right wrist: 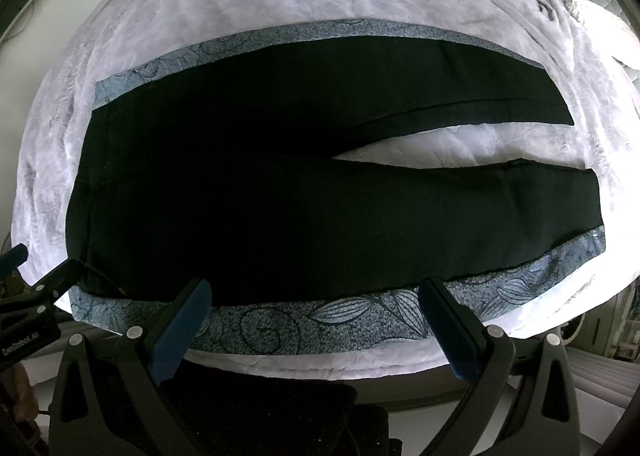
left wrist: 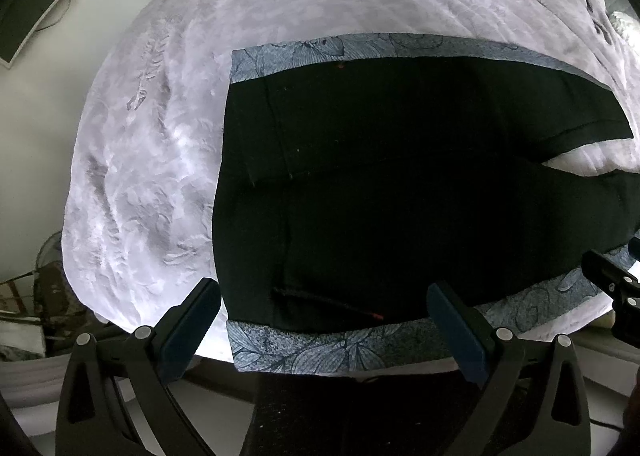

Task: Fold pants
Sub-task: 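Position both grippers over the black trousers' waistband and hem edges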

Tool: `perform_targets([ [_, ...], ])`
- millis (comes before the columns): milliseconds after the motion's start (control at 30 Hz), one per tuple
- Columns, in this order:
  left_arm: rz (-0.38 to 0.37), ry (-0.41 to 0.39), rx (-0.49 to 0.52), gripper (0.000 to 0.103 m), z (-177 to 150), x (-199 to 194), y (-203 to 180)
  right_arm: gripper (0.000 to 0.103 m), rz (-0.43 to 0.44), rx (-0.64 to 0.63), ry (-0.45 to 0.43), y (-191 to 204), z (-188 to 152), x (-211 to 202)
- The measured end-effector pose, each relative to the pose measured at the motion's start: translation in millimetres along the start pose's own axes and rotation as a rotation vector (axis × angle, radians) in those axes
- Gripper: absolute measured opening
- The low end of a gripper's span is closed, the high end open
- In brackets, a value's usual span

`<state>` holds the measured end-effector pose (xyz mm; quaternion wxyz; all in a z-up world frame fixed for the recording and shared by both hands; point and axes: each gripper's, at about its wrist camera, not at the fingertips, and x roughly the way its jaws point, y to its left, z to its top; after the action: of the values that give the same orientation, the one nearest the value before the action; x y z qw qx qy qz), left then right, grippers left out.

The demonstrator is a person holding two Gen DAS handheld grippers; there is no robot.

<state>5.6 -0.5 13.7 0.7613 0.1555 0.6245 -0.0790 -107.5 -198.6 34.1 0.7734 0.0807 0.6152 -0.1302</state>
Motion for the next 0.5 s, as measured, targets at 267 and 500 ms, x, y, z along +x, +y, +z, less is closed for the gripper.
perform_targets([
  [267,0.028,0.002,-0.020,0.103,7,-8,-11,0.103,0.027,-0.016,0.001,-9,9,2],
  [500,0.067,-0.003,-0.066,0.103,3,-21,-30,0.103,0.045,-0.059,0.001,-29,14,-2],
])
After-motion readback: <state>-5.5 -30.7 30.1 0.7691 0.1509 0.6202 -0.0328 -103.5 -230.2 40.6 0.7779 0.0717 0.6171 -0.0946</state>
